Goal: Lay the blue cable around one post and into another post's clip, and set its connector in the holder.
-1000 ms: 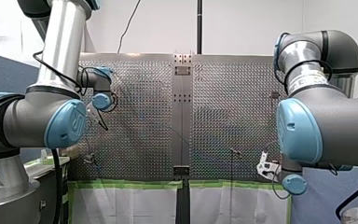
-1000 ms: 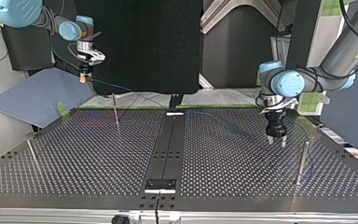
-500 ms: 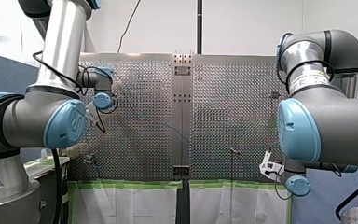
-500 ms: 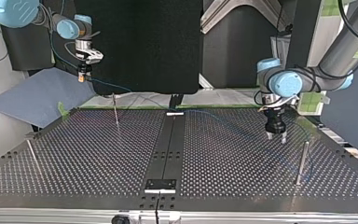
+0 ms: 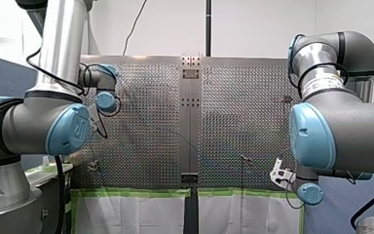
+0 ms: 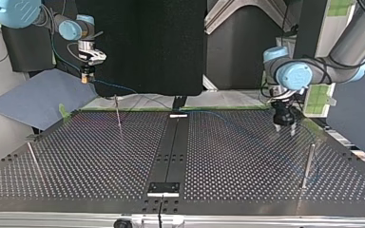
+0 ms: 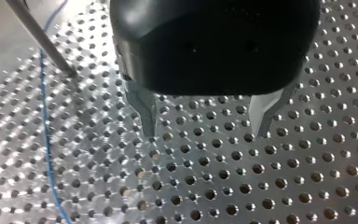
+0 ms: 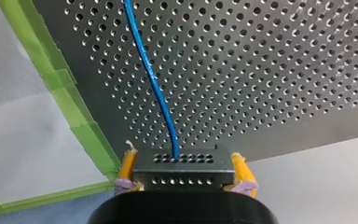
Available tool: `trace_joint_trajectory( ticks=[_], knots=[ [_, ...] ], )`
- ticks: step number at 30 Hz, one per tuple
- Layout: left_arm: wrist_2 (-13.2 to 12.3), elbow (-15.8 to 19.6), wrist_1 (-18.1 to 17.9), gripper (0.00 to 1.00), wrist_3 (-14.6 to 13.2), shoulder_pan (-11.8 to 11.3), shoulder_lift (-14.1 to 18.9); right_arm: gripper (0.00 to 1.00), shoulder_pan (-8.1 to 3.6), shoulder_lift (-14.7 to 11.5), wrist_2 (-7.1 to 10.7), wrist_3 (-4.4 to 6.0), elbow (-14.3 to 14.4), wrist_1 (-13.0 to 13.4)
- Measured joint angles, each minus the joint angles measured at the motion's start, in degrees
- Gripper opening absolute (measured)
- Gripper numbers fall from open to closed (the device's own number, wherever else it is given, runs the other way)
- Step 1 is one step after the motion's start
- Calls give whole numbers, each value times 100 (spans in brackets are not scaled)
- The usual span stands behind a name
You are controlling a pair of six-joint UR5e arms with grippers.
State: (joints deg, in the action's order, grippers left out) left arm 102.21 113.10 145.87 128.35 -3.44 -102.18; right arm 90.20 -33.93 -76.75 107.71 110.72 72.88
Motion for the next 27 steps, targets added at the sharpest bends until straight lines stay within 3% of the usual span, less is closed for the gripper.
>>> trace_joint_trajectory(
  ticks=[7, 16, 27],
  knots=[
    [-17, 405, 29, 100, 43, -45, 404, 0, 15, -1, 7, 48, -7, -32],
    [33, 829, 381, 100, -101, -65, 847, 0, 24, -2, 23, 67, -31, -84],
    [61, 501, 870, 100, -445, -47, 1337, 0, 66, -2, 44, 76, -121, -231]
  ],
)
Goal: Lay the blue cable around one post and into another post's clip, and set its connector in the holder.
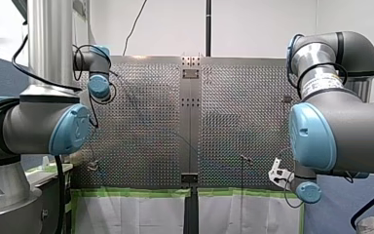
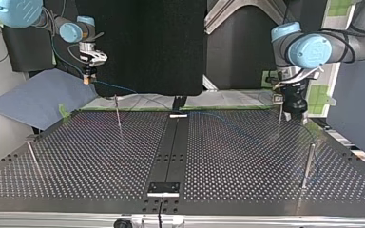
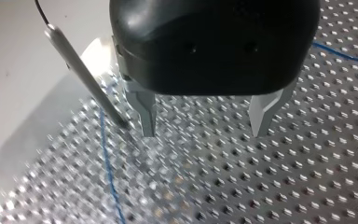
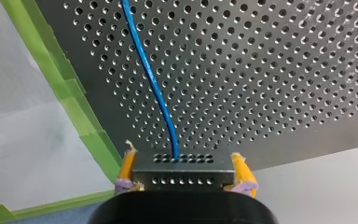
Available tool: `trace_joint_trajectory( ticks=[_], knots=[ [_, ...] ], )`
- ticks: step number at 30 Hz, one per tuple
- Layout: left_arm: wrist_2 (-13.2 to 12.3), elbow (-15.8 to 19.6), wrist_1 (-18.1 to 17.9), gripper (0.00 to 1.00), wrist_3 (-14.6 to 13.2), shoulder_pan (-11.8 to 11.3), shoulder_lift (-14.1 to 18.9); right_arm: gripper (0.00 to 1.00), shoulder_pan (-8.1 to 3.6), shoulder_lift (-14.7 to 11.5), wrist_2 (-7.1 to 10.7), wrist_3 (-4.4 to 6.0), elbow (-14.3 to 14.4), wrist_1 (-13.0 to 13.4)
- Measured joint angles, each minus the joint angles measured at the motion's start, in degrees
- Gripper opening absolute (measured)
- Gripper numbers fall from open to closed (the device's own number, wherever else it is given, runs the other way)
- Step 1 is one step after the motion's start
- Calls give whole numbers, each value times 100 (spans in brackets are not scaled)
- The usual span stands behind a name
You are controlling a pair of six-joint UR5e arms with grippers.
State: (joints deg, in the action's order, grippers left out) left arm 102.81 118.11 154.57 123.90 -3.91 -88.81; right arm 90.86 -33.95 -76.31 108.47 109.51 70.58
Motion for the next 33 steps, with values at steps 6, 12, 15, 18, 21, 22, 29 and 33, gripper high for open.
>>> trace_joint_trajectory(
  ticks=[6, 12, 15, 18, 21, 22, 29, 33],
  knots=[
    [80, -261, 260, 100, -259, 19, 262, 0, 30, 1, 1, -1, -26, -65],
    [342, -554, 555, 100, -552, -9, 555, 0, 49, 1, 2, -1, -28, -91],
    [479, -693, 692, 100, -690, -13, 694, 0, 58, 1, 1, 8, -29, -94],
    [619, -833, 830, 100, -829, 1, 833, 0, 68, 1, 1, 21, -29, -95],
    [694, -974, 974, 100, -969, -3, 975, 0, 75, 1, 1, 42, -35, -99],
    [682, -1033, 1031, 100, -1015, -8, 1033, 0, 77, 0, 1, 46, -39, -105],
    [416, -1363, 1361, 100, -1208, -22, 1364, 0, 84, -1, 1, 57, -55, -138],
    [244, -1538, 1536, 100, -1358, -1, 1539, 0, 94, -1, 1, 72, -69, -146]
  ],
)
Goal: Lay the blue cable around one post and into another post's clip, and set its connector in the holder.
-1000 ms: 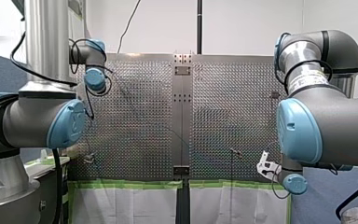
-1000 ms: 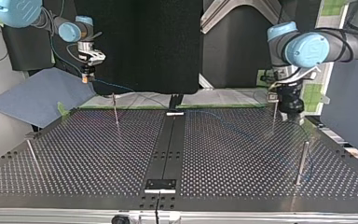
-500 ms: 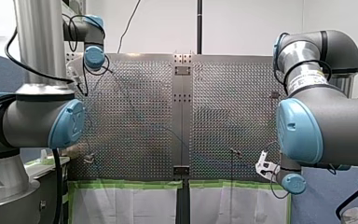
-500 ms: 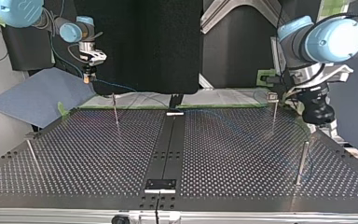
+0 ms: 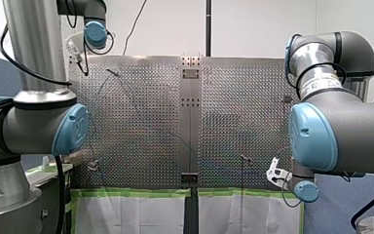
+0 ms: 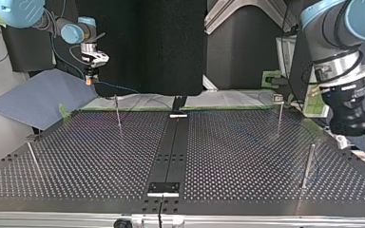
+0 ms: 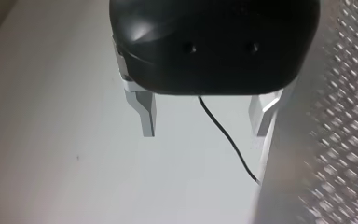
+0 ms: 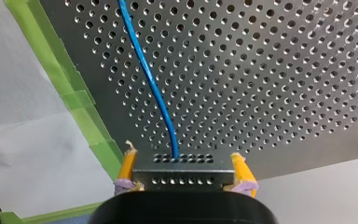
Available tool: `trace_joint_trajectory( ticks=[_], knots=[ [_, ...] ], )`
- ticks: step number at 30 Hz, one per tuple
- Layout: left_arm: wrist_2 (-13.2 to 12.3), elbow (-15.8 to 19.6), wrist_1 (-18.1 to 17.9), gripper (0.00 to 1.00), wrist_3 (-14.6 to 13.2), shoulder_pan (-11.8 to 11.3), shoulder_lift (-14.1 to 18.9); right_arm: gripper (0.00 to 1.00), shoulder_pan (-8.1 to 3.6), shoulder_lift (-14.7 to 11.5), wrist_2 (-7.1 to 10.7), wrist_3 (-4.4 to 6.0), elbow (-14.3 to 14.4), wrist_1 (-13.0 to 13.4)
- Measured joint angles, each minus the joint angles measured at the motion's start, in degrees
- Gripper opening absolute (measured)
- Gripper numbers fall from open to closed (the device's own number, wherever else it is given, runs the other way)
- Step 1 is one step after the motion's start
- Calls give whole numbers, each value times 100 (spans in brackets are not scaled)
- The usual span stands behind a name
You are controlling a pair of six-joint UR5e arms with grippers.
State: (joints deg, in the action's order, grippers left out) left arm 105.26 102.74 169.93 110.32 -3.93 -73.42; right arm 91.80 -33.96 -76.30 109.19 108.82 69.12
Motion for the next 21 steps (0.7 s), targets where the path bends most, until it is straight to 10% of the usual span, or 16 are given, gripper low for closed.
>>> trace_joint_trajectory(
  ticks=[10, 21],
  knots=[
    [-452, -541, 541, 100, -256, 140, -13, 0, 36, 1, 0, 4, -34, -77],
    [16, -1119, 1118, 100, -564, 340, -295, 0, 60, 0, 0, 5, -41, -83]
  ],
)
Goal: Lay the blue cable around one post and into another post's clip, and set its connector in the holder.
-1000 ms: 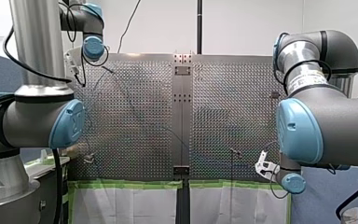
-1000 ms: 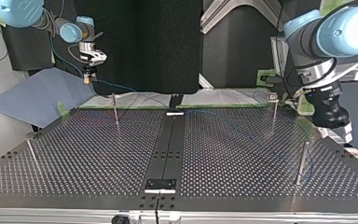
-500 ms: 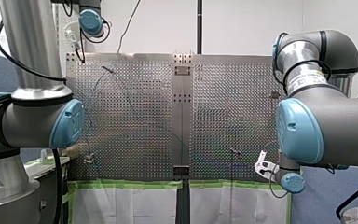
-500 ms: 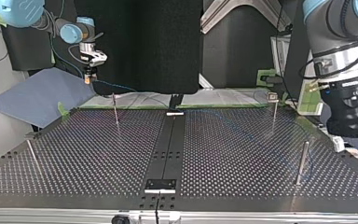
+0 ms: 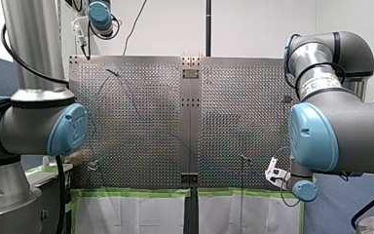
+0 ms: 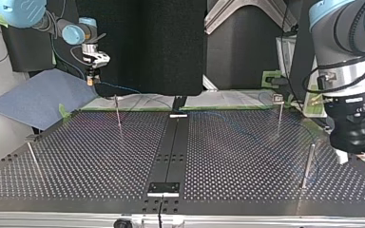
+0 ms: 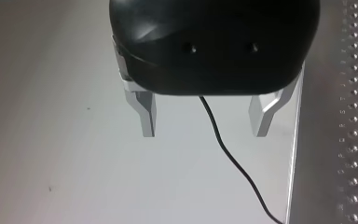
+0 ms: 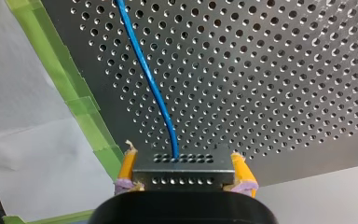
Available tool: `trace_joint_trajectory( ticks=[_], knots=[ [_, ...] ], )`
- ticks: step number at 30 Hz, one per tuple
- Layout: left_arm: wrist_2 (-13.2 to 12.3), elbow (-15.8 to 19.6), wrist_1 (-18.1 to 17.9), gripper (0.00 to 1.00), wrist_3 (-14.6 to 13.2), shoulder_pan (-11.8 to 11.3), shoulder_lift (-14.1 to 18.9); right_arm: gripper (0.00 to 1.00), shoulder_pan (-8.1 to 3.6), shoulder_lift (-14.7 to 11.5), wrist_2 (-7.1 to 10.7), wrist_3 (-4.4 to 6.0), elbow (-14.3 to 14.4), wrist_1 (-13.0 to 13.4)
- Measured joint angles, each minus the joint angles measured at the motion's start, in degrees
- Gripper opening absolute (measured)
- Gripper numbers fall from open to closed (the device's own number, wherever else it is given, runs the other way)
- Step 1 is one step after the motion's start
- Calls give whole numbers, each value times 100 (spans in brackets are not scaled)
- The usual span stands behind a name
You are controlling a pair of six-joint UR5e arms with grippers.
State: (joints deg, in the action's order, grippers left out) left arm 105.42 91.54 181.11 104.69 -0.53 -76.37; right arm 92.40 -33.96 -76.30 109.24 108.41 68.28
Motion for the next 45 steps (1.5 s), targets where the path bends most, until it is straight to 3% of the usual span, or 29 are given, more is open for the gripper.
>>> trace_joint_trajectory(
  ticks=[7, 14, 20, 45],
  knots=[
    [285, -279, 345, 100, -71, 144, -133, 0, 18, 2, 0, 0, -4, -12],
    [408, -75, 647, 100, -104, 295, -309, 0, 28, 1, 0, -3, -6, -20],
    [468, 86, 958, 100, -106, 357, -369, 0, 45, 1, 0, -5, -14, -30],
    [518, 104, 2167, 100, -115, 407, -416, 0, 75, 2, 0, -5, -17, -69]
  ],
)
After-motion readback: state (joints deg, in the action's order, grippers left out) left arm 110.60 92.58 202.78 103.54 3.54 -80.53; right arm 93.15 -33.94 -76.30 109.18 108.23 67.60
